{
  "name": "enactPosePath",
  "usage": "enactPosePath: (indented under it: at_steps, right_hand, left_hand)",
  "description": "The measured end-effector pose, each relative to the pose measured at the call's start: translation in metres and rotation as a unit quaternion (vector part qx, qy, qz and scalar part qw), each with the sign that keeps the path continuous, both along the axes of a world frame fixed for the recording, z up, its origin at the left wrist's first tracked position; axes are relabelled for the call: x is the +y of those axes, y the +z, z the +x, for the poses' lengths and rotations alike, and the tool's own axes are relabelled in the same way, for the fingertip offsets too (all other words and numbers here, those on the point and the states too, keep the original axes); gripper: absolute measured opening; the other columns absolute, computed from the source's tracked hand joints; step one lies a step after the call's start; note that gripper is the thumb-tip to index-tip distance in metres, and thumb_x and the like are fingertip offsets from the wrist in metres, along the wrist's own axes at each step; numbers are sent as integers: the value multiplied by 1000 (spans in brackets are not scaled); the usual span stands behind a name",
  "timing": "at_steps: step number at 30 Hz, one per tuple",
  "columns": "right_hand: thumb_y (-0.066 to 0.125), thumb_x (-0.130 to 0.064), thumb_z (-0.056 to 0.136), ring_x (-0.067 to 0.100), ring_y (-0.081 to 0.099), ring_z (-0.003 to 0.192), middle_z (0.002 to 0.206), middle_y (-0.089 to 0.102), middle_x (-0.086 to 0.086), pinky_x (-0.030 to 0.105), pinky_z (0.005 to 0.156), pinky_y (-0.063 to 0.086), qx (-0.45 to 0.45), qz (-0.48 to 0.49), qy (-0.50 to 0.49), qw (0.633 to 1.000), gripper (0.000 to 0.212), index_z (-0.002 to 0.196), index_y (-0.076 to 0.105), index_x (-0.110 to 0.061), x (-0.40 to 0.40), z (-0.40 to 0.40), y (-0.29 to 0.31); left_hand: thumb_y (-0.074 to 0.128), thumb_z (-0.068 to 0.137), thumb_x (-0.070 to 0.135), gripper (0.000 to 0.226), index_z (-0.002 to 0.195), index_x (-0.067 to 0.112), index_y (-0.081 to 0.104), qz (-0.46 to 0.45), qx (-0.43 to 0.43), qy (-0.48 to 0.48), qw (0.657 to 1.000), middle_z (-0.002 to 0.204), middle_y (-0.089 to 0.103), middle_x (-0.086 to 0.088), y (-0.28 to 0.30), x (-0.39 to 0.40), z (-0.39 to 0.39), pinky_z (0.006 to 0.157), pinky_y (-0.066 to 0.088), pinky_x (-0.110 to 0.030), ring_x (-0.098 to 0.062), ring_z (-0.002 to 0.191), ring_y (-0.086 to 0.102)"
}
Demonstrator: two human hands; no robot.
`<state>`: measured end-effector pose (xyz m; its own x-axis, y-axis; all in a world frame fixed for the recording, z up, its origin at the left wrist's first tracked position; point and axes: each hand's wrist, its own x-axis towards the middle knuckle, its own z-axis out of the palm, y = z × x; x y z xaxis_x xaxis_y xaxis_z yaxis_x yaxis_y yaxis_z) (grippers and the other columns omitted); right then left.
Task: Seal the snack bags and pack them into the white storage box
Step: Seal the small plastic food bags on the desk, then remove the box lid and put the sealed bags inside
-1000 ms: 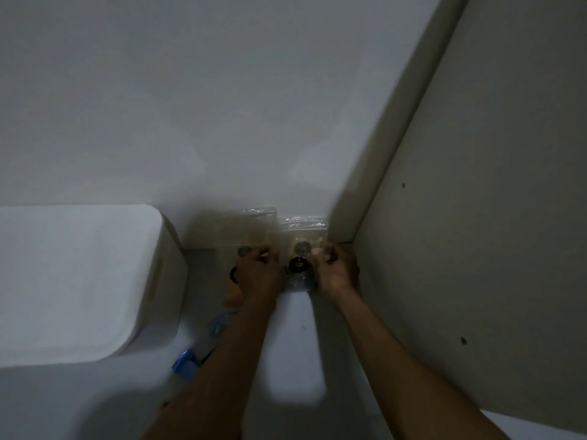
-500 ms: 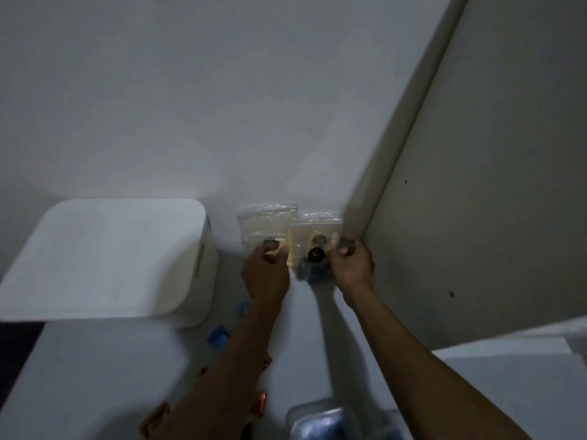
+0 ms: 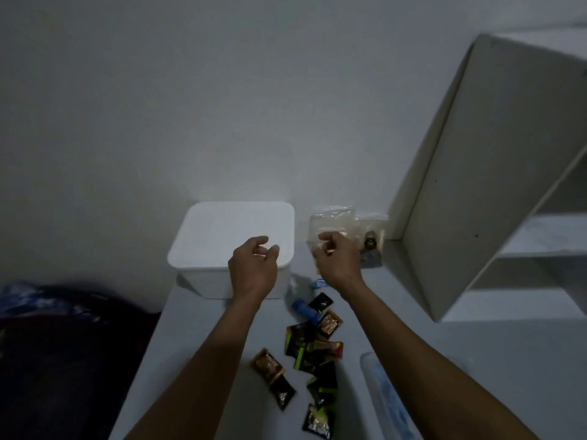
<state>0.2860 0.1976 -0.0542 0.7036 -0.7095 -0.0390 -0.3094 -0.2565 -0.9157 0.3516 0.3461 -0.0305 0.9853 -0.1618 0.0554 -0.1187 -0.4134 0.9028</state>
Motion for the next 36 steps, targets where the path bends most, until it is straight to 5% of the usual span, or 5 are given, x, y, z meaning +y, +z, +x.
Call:
enactPosePath:
  at_steps: [4,7,11,24,36]
  right_hand:
    - [67,-27,91,20,64,94,105,63,3,41,85,57,19,-1,15,1000,36,125,59,-17,50,-6,-1]
    - [66,-27,92,18,60,99,112,63,5,32,85,52,30,-20,6,999,41,130,56,-15,66,0,-5]
    - [63,-30,94,22,60,108,123,61,8,37,91,52,39,-28,-8,999,47,137,51,-13,68,26,-10]
    - [59,-43,94,28,34,143,157,34,8,45,117,30,92,-1,-63,994,74,154,25,-16,40,137,-73]
    - [56,-55,93,26,27,147,161,26,2,44,118,27,113,-39,-44,992,83,157,15,-21,39,155,-86]
  left_hand:
    - [73,84,26,26,109,18,70,23,15,13,1000,91,69,-1,-13,74,4,88,54,-34,-19,87,67]
    - [70,86,22,28,113,15,69,52,12,29,998,97,69,-4,-22,109,21,88,51,-32,-22,92,66]
    - [69,87,21,33,118,8,67,94,-20,43,994,104,69,-11,-33,130,55,86,45,-28,-27,98,65]
    - [64,89,43,71,144,4,40,221,-6,30,975,145,43,-19,-93,118,212,104,38,-54,-40,132,39]
    - [54,79,73,93,152,23,25,275,0,-3,961,157,30,0,-99,109,237,106,38,-47,-30,137,39]
